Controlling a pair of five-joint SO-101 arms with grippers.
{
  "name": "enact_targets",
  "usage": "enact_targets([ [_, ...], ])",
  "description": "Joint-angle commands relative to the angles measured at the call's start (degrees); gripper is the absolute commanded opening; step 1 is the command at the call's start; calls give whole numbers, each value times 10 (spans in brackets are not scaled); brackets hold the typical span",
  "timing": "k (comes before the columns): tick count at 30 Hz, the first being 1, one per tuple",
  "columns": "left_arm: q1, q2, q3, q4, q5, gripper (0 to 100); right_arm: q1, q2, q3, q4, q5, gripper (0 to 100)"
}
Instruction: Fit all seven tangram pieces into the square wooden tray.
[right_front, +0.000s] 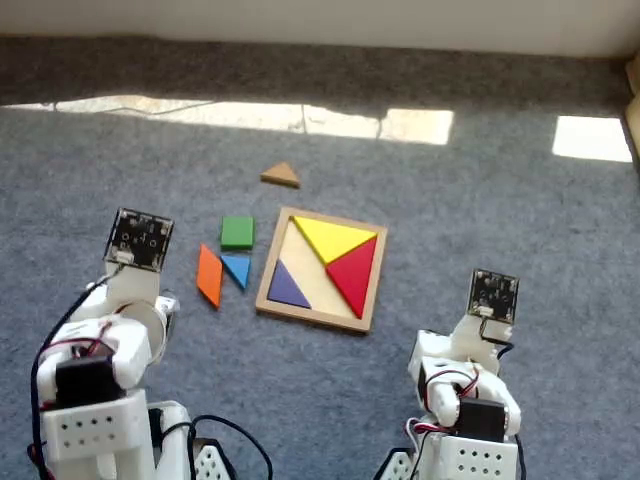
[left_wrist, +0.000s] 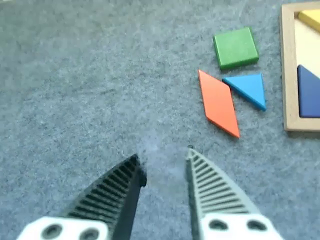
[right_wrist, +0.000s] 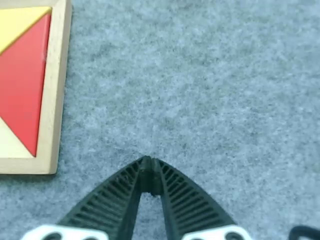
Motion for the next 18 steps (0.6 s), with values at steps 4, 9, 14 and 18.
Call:
enact_targets([
  [4,23,232,-109,-7,12,271,5,-6,53,5,-7,12],
  [9,73,353,-190,-31,68,272,5,-6,53,5,-7,12],
  [14,116,449,-268,-33,117,271,5,-6,53,5,-7,12],
  [18,136,510,-317,-33,144,270,5,-6,53,5,-7,12],
])
